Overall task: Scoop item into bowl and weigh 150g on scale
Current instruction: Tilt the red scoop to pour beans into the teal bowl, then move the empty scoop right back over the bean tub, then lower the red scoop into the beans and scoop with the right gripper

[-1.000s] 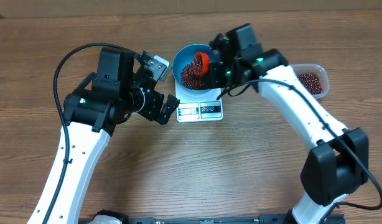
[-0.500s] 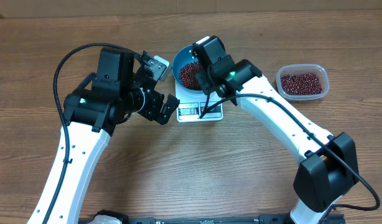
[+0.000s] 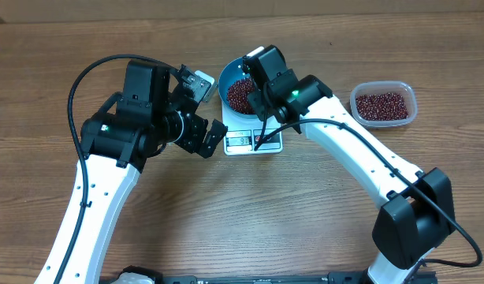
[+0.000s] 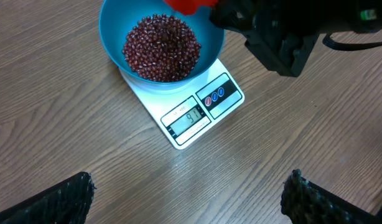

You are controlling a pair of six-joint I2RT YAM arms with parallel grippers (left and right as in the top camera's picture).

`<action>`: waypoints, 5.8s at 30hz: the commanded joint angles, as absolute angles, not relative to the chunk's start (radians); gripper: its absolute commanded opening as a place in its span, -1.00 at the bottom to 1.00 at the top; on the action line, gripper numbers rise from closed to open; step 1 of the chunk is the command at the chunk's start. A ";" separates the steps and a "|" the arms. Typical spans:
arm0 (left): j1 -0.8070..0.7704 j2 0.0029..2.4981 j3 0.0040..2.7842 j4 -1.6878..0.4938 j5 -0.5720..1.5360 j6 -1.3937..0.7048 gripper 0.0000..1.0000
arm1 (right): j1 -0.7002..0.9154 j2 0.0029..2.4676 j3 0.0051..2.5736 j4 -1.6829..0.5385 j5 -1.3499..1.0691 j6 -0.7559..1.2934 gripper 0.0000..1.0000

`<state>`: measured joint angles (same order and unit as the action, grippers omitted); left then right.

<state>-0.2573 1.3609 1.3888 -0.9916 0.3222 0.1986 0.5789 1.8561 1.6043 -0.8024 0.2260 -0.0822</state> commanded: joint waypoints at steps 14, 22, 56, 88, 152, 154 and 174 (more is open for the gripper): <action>-0.256 1.368 1.403 -0.991 0.329 0.213 0.99 | 0.283 1.591 1.638 -0.856 -0.002 -0.053 -0.93; -0.255 1.368 1.403 -0.991 0.330 0.213 0.99 | 0.012 1.580 1.637 -1.035 -0.002 -0.098 -0.93; -0.256 1.368 1.403 -0.991 0.329 0.214 0.99 | -0.110 1.949 1.615 -1.180 0.307 -0.211 -0.93; -0.256 1.368 1.403 -0.991 0.329 0.213 0.99 | -0.110 2.024 1.610 -1.242 -0.216 -0.244 -0.93; -0.255 1.368 1.403 -0.991 0.329 0.213 0.99 | -0.550 2.024 1.610 -1.457 -0.922 -0.507 -0.93; -0.256 1.368 1.403 -0.991 0.330 0.213 0.99 | -0.552 2.024 1.610 -1.458 -0.922 -0.506 -0.92; -0.255 1.368 1.403 -0.991 0.329 0.213 0.99 | -0.552 2.024 1.610 -1.494 -0.974 -0.559 -0.92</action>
